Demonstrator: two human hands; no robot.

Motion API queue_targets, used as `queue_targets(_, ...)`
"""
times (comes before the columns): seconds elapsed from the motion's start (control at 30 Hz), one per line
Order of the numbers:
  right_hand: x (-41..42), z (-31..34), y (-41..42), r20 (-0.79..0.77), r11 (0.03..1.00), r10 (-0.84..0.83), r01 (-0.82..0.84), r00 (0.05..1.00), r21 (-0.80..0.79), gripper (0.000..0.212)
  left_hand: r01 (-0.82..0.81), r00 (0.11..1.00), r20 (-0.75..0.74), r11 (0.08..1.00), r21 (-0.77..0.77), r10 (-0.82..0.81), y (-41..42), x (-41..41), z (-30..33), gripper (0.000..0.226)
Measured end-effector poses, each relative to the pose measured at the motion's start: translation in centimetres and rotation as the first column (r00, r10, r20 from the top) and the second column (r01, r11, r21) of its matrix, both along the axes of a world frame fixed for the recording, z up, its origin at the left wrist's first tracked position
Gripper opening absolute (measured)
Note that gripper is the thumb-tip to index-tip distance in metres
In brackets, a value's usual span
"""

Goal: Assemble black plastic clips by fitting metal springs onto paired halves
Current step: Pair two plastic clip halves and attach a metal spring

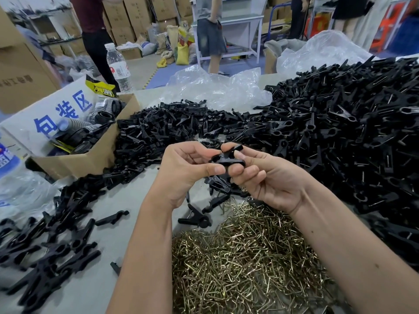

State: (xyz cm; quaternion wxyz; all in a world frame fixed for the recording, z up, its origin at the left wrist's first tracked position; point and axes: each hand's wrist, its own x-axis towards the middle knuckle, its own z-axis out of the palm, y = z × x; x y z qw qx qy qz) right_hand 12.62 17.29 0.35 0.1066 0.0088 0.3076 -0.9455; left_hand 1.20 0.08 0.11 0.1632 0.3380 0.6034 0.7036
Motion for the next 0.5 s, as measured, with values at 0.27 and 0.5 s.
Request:
queue_targets(0.27,-0.6,0.5,-0.4,-0.311,0.575,-0.504,0.582,0.806,0.575,0.024,-0.293,0.91,-0.372,0.917,-0.272,0.181,-0.6,-1.2,-0.4,0.036)
queue_targets(0.5,-0.8,-0.1,0.4,-0.49,-0.007,-0.704,0.685,0.514,0.729,0.053,-0.52,0.825,-0.565,0.432,-0.737,0.029,-0.2,-2.7,-2.9,0.047)
